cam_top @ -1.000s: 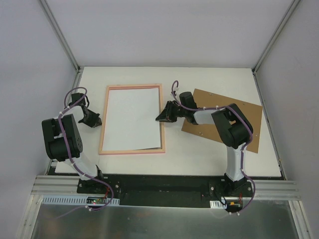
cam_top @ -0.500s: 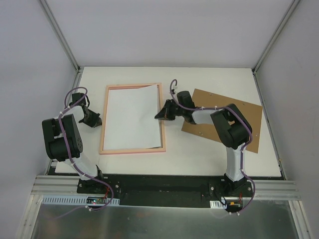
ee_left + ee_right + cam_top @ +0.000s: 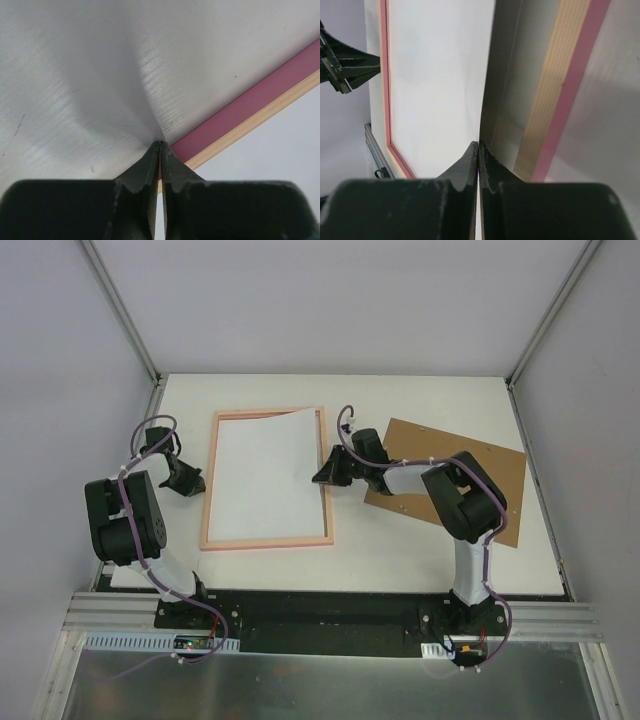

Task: Put the photo into the frame

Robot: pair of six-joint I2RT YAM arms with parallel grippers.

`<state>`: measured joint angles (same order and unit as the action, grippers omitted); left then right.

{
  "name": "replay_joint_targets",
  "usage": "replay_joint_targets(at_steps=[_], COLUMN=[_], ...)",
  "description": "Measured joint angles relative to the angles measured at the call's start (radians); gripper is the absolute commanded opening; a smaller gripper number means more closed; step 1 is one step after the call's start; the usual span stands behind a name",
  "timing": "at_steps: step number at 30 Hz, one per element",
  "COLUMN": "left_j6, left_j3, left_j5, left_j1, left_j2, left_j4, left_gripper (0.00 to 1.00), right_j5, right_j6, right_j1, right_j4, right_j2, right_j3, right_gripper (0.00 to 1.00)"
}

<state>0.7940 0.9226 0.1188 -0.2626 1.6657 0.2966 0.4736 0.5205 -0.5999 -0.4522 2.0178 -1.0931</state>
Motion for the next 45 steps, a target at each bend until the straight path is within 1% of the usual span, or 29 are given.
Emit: replay_joint_targets(at_steps=[6,18,19,20,22,23,27,30,37,42,45], left_j6=[0.004,0.011,0.011,0.011,0.011,0.011,0.01,0.01,0.009,0.008,0.005], left_j3=[-0.013,-0.022,-0.022,-0.022,-0.023,-0.023,-0.022,-0.022,-0.022,-0.022,-0.022], left_j5=[0.001,0.002,0.002,0.002,0.002,0.002,0.003,0.003,0.004,0.008,0.008], left_j1=[0.028,0.047,0.047,0.047,0.047,0.047,0.048,0.048,0.048,0.048,0.048], left_j2=[-0.011,-0.019,-0.019,-0.019,-0.019,-0.019,-0.02,-0.021,-0.021,-0.021,-0.021], left_j4=[0.0,-0.001,-0.001,-0.001,-0.002,-0.002,-0.001,0.0,0.0,0.0,0.0], left_gripper=[0.04,0.05,0.05,0.05,0.06,0.07,0.09,0.09,0.1,0.11,0.11], right_j5=[-0.063,-0.134,-0.139,-0.145,-0.15,-0.153,-0.15,-0.153,-0.176,-0.199,-0.22], right_j6=[-0.038,-0.084,-0.085,-0.088,-0.093,-0.097,-0.117,-0.144,-0.198,-0.228,-0.24], right_j1=[-0.005,-0.006,-0.005,-0.004,-0.003,-0.002,-0.001,-0.001,0.0,0.0,-0.002], right_j4=[0.037,0.112,0.117,0.123,0.136,0.145,0.176,0.245,0.354,0.436,0.471], right_j2=[-0.06,-0.109,-0.109,-0.109,-0.109,-0.109,-0.111,-0.111,-0.11,-0.093,-0.077], right_j3=[0.068,0.074,0.074,0.074,0.074,0.074,0.055,0.012,-0.101,-0.166,-0.188], right_gripper=[0.01,0.01,0.02,0.07,0.2,0.22,0.26,0.27,0.38,0.42,0.42])
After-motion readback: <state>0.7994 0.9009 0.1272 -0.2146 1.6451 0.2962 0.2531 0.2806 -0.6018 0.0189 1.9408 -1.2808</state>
